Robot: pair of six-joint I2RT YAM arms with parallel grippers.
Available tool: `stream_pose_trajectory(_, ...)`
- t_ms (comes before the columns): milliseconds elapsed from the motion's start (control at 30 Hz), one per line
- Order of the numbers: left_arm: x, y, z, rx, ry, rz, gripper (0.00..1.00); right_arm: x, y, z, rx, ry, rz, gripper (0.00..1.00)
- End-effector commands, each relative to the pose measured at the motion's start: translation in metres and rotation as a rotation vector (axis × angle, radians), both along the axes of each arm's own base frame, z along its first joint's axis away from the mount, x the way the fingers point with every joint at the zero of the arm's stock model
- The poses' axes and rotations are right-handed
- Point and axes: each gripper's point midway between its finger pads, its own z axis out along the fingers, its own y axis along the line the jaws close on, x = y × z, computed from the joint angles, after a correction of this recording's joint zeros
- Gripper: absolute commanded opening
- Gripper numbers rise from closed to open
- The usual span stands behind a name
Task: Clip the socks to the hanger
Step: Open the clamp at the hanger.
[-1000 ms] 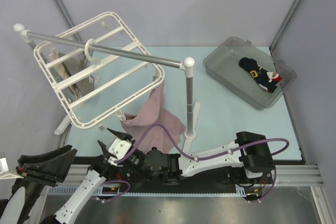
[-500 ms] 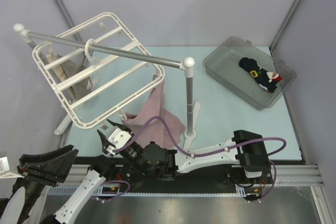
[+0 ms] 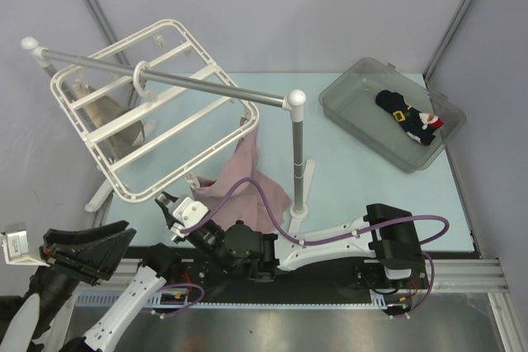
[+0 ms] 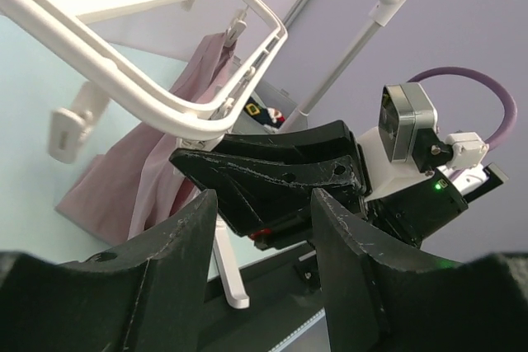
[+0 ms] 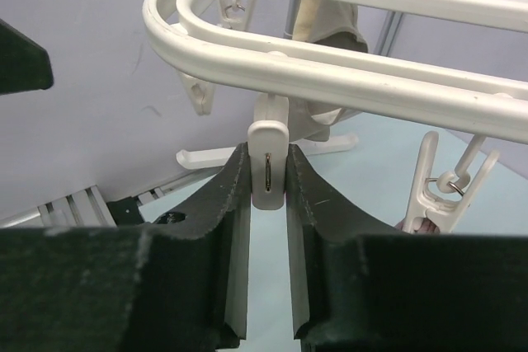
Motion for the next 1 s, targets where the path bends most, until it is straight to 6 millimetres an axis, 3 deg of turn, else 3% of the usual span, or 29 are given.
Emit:
stream_pose_trajectory(0,0.008,-0.020,0.006,0.009,0.017,-0.081,0.55,-0.002,-0.007,0.024,0.087,0.038,0.025,0.12)
stream_pose_trajectory(167,0.013,-0.033,0.003,0.030,0.037,-0.127,0.56,-0.008,-0.008,0.021,0.017,0.082,0.068,0.00)
stream_pose_trajectory(400,0.022,-0.039,0.001,0.040,0.073,-0.127,0.55,-0.014,-0.020,0.028,-0.095,0.200,0.110,0.00)
stream_pose_trajectory(433,0.025,-0.040,0.000,0.042,0.084,-0.126,0.55,-0.016,-0.021,0.040,-0.088,0.207,0.124,0.00)
stream_pose_trajectory(533,0.029,-0.045,-0.004,0.037,0.112,-0.135,0.55,-0.019,-0.026,0.025,-0.213,0.252,0.142,0.00)
stream_pose_trajectory(567,0.031,-0.047,-0.007,0.038,0.123,-0.140,0.55,-0.019,-0.026,0.039,-0.193,0.265,0.153,0.00)
stream_pose_trajectory(633,0.033,-0.049,-0.006,0.023,0.133,-0.139,0.55,-0.022,-0.028,0.025,-0.287,0.295,0.167,0.00)
stream_pose_trajectory(667,0.035,-0.047,-0.007,0.017,0.139,-0.128,0.56,-0.020,-0.029,0.034,-0.274,0.312,0.175,0.00)
stream_pose_trajectory(733,0.039,-0.043,-0.007,0.000,0.152,-0.089,0.61,-0.023,-0.029,0.029,-0.306,0.335,0.197,0.00)
stream_pose_trajectory(967,0.043,-0.044,0.009,-0.066,0.129,-0.084,0.64,-0.027,-0.030,0.025,-0.363,0.356,0.228,0.00)
